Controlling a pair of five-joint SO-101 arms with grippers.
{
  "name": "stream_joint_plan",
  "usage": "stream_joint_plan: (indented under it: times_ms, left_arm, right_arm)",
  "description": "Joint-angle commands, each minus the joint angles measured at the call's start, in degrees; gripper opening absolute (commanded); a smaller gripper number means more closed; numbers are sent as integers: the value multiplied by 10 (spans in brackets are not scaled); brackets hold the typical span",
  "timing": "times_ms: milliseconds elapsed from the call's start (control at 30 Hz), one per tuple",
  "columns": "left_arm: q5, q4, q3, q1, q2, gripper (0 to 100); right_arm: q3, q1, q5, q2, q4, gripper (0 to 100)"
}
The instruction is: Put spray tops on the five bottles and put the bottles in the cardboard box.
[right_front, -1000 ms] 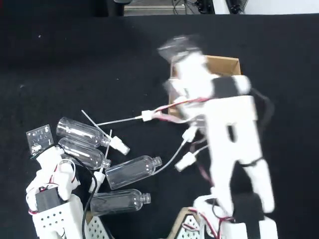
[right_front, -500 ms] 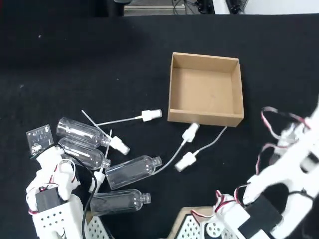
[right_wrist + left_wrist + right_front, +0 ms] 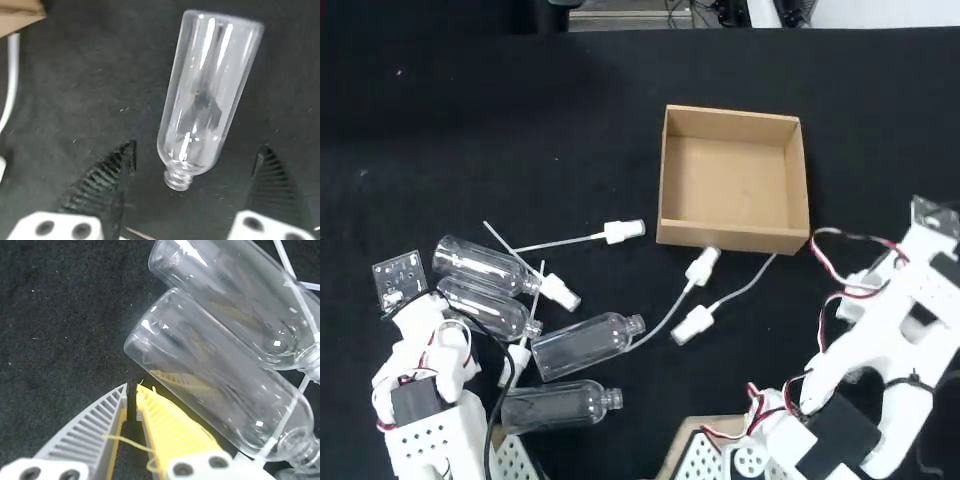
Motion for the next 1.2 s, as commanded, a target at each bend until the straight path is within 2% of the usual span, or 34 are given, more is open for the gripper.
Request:
stream_joint_plan:
  times_ms: [0,267,367,433,500,633,833,900,1167]
  left_arm:
    - [0,14,13,0,-6,30]
    - [0,13,13,0,-6,30]
    - [0,13,13,0,-6,30]
    - [0,13,13,0,-6,30]
    - [0,13,13,0,-6,30]
    - [0,13,13,0,-6,30]
    - [0,13,13,0,-6,30]
    - [0,13,13,0,-6,30]
    - [0,13,13,0,-6,30]
  right_arm:
    - [-92,-16,122,-29,49,321]
    - [-111,47,778,-28,53,322]
    - [-111,71,962,-29,53,322]
    - [-111,87,1050,-29,53,322]
    - [-110,94,1086,-26,52,322]
    - [-66,93,1095,-25,25,322]
    - [80,98,1124,-29,-201,322]
    - [118,98,1126,-30,-249,322]
    - [183,77,1124,-30,-297,319]
